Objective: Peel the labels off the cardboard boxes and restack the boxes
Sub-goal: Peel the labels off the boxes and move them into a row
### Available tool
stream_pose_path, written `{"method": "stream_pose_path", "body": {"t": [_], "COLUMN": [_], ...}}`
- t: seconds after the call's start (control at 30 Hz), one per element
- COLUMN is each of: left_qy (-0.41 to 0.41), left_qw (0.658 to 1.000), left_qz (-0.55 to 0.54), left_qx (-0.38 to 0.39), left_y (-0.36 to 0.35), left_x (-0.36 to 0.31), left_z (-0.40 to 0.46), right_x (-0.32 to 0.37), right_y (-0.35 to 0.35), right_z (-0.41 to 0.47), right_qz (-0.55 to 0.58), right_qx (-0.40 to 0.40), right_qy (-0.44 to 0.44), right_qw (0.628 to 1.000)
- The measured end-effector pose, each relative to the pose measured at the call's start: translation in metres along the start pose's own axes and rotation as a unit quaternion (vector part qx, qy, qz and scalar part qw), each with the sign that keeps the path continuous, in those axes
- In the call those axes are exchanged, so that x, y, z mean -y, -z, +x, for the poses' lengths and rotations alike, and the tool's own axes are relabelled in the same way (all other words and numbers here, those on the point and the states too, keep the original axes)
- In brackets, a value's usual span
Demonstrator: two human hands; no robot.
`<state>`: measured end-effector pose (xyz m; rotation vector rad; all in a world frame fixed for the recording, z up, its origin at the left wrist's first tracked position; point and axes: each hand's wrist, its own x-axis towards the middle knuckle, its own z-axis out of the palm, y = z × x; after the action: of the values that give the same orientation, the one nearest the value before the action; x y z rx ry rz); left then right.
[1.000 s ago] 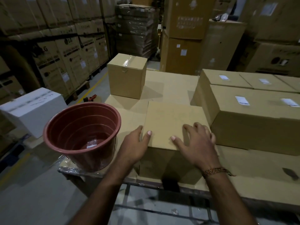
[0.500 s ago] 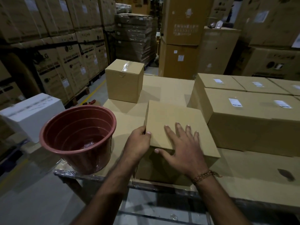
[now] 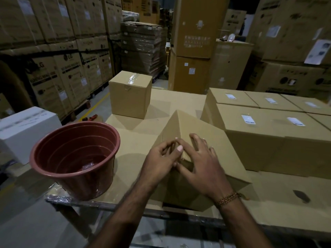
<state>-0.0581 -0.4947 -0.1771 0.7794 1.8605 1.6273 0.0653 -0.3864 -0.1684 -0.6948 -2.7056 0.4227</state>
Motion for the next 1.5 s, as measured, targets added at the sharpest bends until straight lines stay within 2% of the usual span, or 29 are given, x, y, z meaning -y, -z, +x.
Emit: {"method": "stream_pose_path", "body": {"t": [0.13, 0.27, 0.3, 0.37, 0.47, 0.63, 0.77, 0.87, 1.0, 1.07, 1.2, 1.33, 1.5], "left_qy": [0.03, 0.131, 0.166, 0.226, 0.259, 0.189, 0.137, 0.091, 0.056, 0.045, 0.043, 0.053, 0.073], "left_qw": [0.999, 0.985, 0.98, 0.973, 0.965, 0.979, 0.982, 0.97, 0.933, 0.913, 0.899, 0.866, 0.855], "left_qz": [0.032, 0.107, 0.102, 0.026, -0.044, -0.021, 0.071, 0.182, 0.321, 0.377, 0.424, 0.494, 0.513], "left_qx": [-0.013, -0.039, -0.039, -0.027, -0.021, -0.079, -0.112, -0.136, -0.157, -0.149, -0.105, -0.056, 0.011], "left_y": [0.002, 0.008, 0.01, 0.013, 0.015, 0.024, 0.032, 0.037, 0.031, 0.027, 0.031, 0.04, 0.065], "left_x": [0.018, 0.051, 0.062, 0.081, 0.084, 0.065, 0.041, 0.031, 0.022, 0.019, 0.014, 0.01, 0.006], "left_z": [0.008, 0.025, 0.029, 0.038, 0.037, 0.043, 0.058, 0.072, 0.092, 0.104, 0.138, 0.172, 0.213], "right_x": [-0.001, -0.006, -0.008, -0.008, -0.005, -0.01, -0.021, -0.038, -0.058, -0.065, -0.076, -0.079, -0.074], "right_y": [0.003, 0.006, 0.006, 0.005, 0.003, 0.006, 0.007, 0.003, 0.0, -0.004, -0.022, -0.041, -0.047], "right_z": [-0.006, -0.011, -0.012, -0.012, -0.011, -0.006, 0.006, 0.02, 0.041, 0.054, 0.079, 0.098, 0.131], "right_qz": [0.029, 0.048, 0.049, 0.049, 0.039, 0.091, 0.193, 0.235, 0.256, 0.253, 0.236, 0.218, 0.222], "right_qx": [-0.032, -0.048, -0.052, -0.056, -0.057, -0.113, -0.149, -0.14, -0.078, -0.042, -0.006, 0.025, 0.054], "right_qy": [-0.009, -0.003, 0.001, 0.005, 0.011, -0.006, -0.021, -0.051, -0.115, -0.138, -0.17, -0.172, -0.174], "right_qw": [0.999, 0.998, 0.997, 0.997, 0.998, 0.989, 0.97, 0.961, 0.957, 0.957, 0.957, 0.96, 0.958]}}
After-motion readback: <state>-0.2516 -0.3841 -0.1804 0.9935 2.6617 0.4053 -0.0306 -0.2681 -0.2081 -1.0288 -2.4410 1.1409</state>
